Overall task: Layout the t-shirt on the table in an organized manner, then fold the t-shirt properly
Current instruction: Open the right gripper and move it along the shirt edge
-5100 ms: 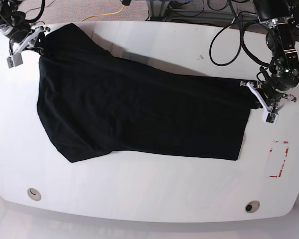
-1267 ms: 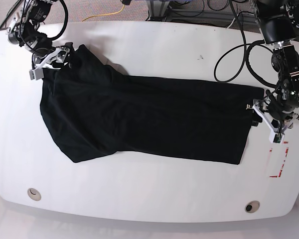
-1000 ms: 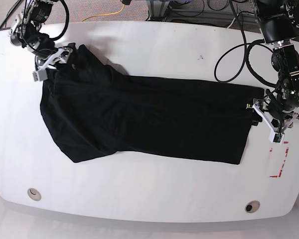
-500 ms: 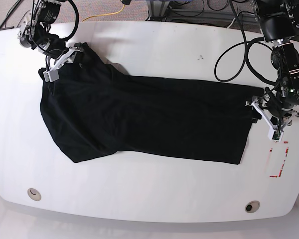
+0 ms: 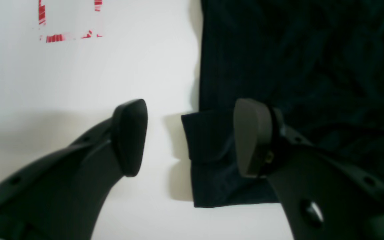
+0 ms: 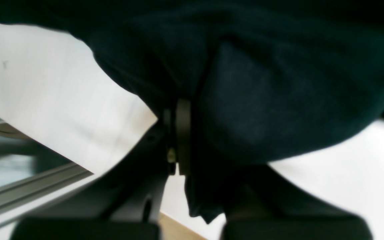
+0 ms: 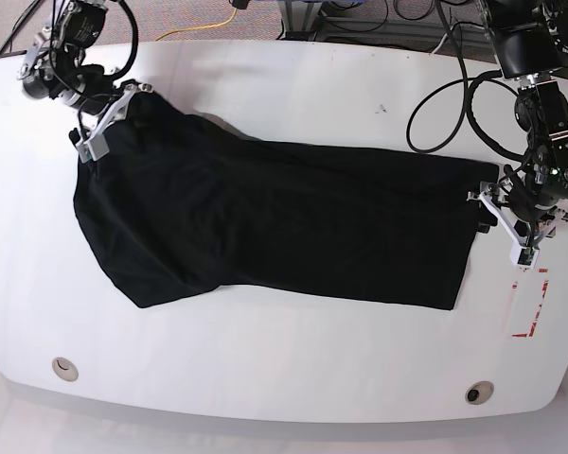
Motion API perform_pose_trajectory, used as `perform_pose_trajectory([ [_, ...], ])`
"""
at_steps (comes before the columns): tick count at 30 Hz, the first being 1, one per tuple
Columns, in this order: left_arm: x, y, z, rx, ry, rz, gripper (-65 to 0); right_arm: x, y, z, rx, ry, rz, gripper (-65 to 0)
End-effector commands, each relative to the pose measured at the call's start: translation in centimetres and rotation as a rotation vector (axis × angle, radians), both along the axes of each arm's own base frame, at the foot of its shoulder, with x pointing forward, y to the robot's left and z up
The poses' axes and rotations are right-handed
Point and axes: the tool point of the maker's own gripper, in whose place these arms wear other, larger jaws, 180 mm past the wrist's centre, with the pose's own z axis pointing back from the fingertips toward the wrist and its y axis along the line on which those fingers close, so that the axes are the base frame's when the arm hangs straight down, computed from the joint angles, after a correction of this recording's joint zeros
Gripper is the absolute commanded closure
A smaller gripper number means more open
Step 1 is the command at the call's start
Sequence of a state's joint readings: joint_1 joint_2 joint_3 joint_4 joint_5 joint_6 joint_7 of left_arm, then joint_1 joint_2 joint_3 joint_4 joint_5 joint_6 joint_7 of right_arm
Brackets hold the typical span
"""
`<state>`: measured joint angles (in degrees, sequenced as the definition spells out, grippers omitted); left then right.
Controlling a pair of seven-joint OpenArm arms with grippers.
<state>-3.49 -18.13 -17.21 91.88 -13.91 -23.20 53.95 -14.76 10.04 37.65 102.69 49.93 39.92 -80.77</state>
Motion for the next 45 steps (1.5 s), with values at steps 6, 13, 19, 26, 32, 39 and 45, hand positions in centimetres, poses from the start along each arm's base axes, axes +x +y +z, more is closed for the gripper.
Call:
perform_pose_trajectory([
  [6, 0.9, 0.4, 1.6, 0.015, -0.053, -0.004, -38.6, 5.1, 0.9, 5.4, 0.012, -0.226, 0.033, 0.0],
  [13, 0.9, 0.4, 1.6, 0.015, -0.051, -0.004, -38.6, 8.5, 1.3, 7.2, 0.071, -0.304, 0.033, 0.0],
  [19, 0.9, 0.5, 1.6, 0.017, -0.051, -0.004, -38.6, 11.7, 1.6, 7.4, 0.133, -0.315, 0.037, -0.3],
  [26, 0.3, 0.4, 1.0, 0.017, -0.036, -0.005, -38.6, 13.8, 1.1, 6.5, 0.204, -0.281, 0.007, -0.6],
  [32, 0.3, 0.5, 1.0, 0.019, -0.034, -0.005, -38.6, 14.9, 0.7, 5.2, 0.214, -0.223, 0.003, -12.0],
  [39, 0.3, 0.5, 1.1, 0.019, -0.035, -0.005, -38.5, 15.1, -0.5, 5.1, 0.183, -0.213, -0.004, -65.0],
  [45, 0.3, 0.4, 1.0, 0.018, -0.035, -0.005, -38.5, 14.8, -2.9, 5.6, 0.133, -0.189, -0.038, -65.0],
])
